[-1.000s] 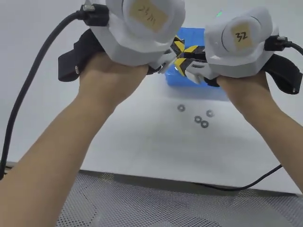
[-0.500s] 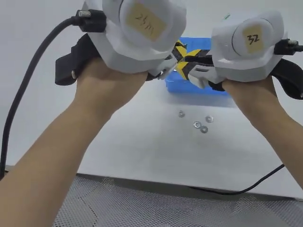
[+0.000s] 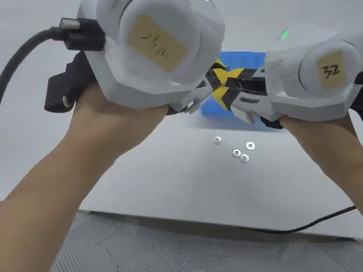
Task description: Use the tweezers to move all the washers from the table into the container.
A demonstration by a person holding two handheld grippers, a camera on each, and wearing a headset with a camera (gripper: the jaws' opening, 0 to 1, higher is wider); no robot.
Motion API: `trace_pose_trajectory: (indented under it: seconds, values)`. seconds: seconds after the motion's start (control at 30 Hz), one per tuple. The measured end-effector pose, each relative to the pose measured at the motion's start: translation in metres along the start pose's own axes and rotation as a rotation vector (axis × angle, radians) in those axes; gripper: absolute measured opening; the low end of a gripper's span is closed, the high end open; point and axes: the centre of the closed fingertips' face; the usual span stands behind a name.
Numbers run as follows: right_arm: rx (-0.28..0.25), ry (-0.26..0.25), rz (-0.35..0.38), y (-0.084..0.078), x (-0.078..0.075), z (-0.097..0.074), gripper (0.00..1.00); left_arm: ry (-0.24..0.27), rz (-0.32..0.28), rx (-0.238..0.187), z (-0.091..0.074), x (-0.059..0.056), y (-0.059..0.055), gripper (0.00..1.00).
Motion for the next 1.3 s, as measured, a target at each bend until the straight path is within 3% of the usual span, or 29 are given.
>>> trace_pose_trajectory:
  seconds: [0.03,0.1,0.2,0.5,1.03,1.17,1.3]
  values:
    - [0.0,0.003,0.0,0.0,0.001,-0.001,0.07,-0.005,0.005,0.002,-0.01,-0.007,0.003,0.0]
    - [0.004,0.013,-0.003,-0.002,0.007,-0.003,0.07,-0.015,0.013,0.01,-0.006,-0.009,-0.001,0.0]
    - [0.01,0.037,0.006,-0.007,0.015,-0.004,0.07,-0.034,0.012,0.02,-0.014,-0.02,-0.005,0.0]
    - [0.035,0.098,0.072,-0.029,0.037,0.006,0.08,-0.06,-0.024,0.067,-0.008,-0.031,-0.028,0.0]
    - [0.071,0.128,0.099,-0.043,0.046,0.008,0.08,-0.089,-0.085,0.086,-0.003,-0.039,-0.045,0.0]
    - [0.088,0.128,0.076,-0.047,0.047,0.01,0.08,-0.088,-0.083,0.09,0.0,-0.039,-0.049,0.0]
    - [0.072,0.13,0.122,-0.048,0.046,0.01,0.08,-0.083,-0.093,0.092,0.001,-0.038,-0.05,0.0]
Point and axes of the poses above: the centre of the closed fingertips' face, and the gripper's own axes: z roughly forward along the fingers, x roughly to its left, y roughly out of its top, and after that the axes turned 13 degrees about -z, right-handed
